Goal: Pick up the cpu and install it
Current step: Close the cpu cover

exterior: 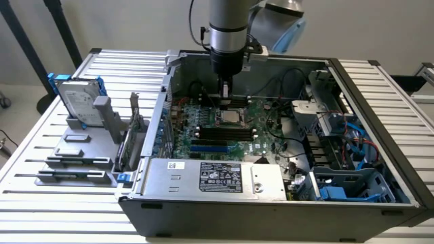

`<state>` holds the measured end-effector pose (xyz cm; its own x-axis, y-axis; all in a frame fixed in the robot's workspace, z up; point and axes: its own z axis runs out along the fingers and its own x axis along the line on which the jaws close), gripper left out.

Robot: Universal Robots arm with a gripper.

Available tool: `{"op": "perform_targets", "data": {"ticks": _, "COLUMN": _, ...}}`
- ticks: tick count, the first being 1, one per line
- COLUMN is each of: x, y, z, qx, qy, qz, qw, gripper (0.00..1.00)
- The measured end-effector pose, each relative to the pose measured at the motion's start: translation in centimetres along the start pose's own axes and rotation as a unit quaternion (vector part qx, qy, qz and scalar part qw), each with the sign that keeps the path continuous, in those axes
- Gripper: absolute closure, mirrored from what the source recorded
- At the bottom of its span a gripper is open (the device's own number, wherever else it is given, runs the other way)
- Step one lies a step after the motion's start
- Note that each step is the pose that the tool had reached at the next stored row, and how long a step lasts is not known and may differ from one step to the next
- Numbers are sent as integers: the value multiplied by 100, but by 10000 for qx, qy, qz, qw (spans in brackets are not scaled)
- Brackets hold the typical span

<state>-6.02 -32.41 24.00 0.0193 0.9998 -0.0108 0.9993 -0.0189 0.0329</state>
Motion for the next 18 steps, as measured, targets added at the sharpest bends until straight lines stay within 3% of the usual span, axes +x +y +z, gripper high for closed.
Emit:
{"op": "perform_targets", "data": {"ticks": 10, "x": -5, "y": 460, "z": -208, "qx": 26, "qy": 143, "qz": 5, "qw": 9999, "gripper": 89}}
{"op": "perform_targets", "data": {"ticks": 18, "x": -10, "y": 824, "z": -263, "qx": 40, "qy": 254, "qz": 8, "qw": 9997, "gripper": 89}}
